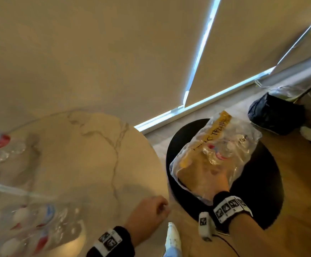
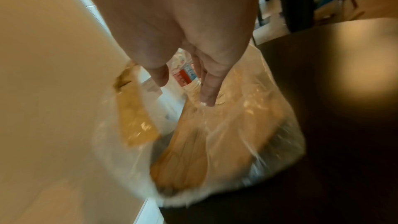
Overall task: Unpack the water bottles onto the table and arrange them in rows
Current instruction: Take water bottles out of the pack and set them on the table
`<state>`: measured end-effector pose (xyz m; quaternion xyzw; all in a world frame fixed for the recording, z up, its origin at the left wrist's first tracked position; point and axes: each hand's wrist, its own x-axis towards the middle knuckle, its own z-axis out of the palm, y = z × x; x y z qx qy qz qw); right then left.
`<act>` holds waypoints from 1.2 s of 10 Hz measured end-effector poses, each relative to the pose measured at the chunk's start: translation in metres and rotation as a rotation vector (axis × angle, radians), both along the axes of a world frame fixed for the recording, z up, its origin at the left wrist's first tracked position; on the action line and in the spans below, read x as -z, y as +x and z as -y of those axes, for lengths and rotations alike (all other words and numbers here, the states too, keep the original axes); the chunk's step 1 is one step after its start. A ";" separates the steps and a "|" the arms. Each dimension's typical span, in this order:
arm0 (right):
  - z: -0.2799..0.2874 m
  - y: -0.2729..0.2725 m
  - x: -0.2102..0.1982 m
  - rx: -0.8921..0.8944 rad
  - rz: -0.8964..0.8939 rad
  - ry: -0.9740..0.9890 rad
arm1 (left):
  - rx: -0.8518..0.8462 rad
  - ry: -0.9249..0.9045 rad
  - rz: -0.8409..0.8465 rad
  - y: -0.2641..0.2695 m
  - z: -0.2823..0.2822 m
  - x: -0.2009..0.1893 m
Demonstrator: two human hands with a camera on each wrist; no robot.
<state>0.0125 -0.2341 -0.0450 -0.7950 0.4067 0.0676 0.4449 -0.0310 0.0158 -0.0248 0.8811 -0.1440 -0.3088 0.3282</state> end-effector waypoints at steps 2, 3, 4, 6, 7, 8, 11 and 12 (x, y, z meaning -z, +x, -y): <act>0.077 0.063 0.044 0.042 -0.043 -0.057 | 0.087 -0.002 0.108 0.099 0.157 0.018; 0.091 0.066 0.029 0.045 -0.136 -0.069 | 0.030 0.050 0.227 0.139 0.215 0.019; 0.096 0.057 0.028 -0.083 -0.187 -0.096 | -0.064 0.079 0.201 0.165 0.241 0.013; 0.107 0.035 0.051 -0.155 -0.013 -0.068 | 0.155 0.093 0.067 0.183 0.249 0.054; 0.103 0.026 0.040 -0.222 0.117 -0.002 | 0.072 0.148 0.138 0.179 0.236 0.048; 0.096 0.011 0.027 -0.305 0.172 0.041 | 0.023 0.114 0.227 0.150 0.212 0.025; 0.004 -0.042 -0.057 -0.752 0.256 0.011 | -0.232 -0.227 0.098 0.051 0.056 -0.040; -0.063 -0.050 -0.068 -0.863 0.313 0.014 | -0.427 -0.200 0.150 0.000 -0.020 -0.050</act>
